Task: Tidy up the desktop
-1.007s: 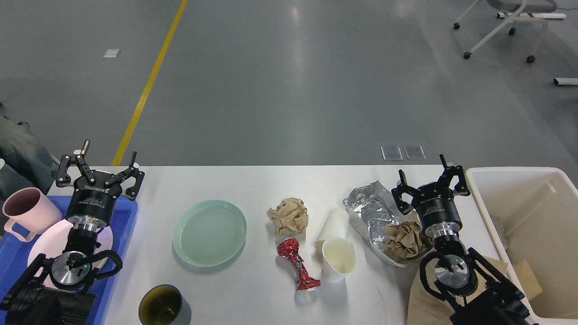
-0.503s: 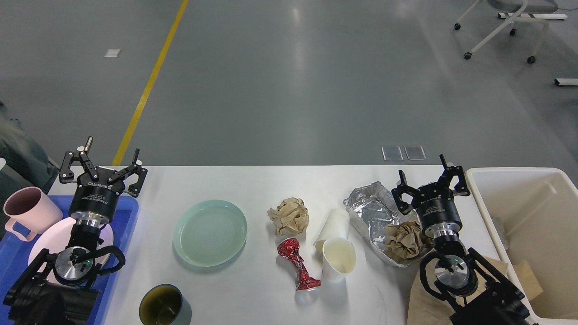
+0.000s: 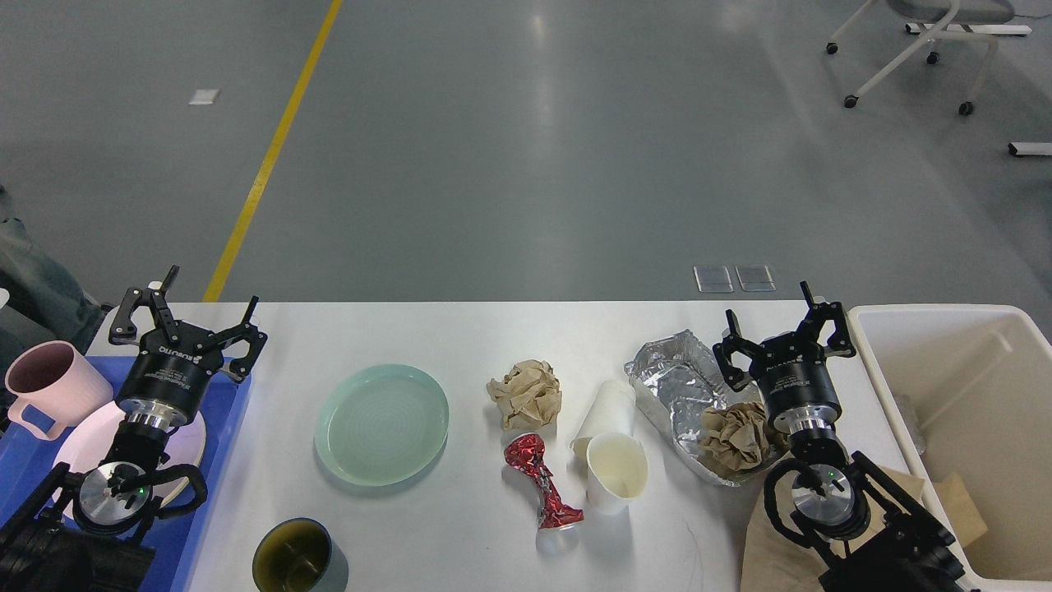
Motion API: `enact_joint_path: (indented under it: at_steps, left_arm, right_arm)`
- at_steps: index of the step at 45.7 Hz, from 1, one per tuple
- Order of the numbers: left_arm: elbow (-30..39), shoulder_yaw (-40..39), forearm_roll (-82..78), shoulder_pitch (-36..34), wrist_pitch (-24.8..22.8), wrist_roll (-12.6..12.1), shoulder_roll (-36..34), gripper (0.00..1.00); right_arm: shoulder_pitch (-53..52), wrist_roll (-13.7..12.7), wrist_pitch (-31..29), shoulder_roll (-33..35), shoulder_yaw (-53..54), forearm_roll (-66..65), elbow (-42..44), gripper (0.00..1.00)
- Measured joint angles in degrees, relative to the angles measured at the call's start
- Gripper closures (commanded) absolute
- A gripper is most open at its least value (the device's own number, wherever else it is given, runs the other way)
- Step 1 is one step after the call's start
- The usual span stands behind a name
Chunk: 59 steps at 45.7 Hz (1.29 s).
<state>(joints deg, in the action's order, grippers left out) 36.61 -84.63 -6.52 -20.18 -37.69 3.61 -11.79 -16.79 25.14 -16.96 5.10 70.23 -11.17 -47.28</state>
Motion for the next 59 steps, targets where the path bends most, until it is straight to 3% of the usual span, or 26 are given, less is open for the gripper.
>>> enact_joint_path:
  at_steps: [5, 9, 15, 21, 32, 41, 45, 52, 59]
  left_arm:
    - [0.32, 0.19, 0.07, 0.36, 2.81, 2.24, 0.2, 0.04]
    - [1.89, 0.3, 0.06, 0.52, 9.18, 2.31, -0.17, 0.04]
    - [10.35, 0.6, -0.76, 2.81, 16.89, 1.93, -4.59, 0.04]
    - [17.13, 3.96, -2.41, 3.54, 18.32, 1.78, -12.12, 0.04]
    - [18.19, 18.6, -6.0, -3.39, 18.6, 0.12, -26.84, 0.04]
    - [18.01, 45.09, -5.29, -17.64, 19.11, 0.75, -37.06, 0.04]
    - [17.88, 67.47, -5.09, -33.84, 19.73, 0.56, -39.81, 0.04]
    - [18.0, 97.19, -5.08, -55.59, 18.86, 0.29, -37.78, 0.04]
    - [18.22, 125.03, -5.39, -76.21, 16.69, 0.17, -29.29, 0.04]
  right_arm:
    - [0.0, 0.0, 0.0, 0.0, 0.0, 0.0, 0.0, 0.0]
    - [0.0, 0.0, 0.0, 0.0, 0.0, 0.01, 0.0, 0.0]
    - [0.0, 0.0, 0.0, 0.0, 0.0, 0.0, 0.0, 0.0]
    - [0.0, 0.0, 0.0, 0.0, 0.0, 0.01, 0.0, 0.0]
    - [0.0, 0.0, 0.0, 0.0, 0.0, 0.0, 0.0, 0.0]
    - [0.0, 0.0, 0.0, 0.0, 0.0, 0.01, 0.0, 0.0]
    - [0.0, 0.0, 0.0, 0.0, 0.0, 0.0, 0.0, 0.0]
    - [0.0, 0.0, 0.0, 0.0, 0.0, 0.0, 0.0, 0.0]
    - [0.0, 0.0, 0.0, 0.0, 0.0, 0.01, 0.0, 0.0]
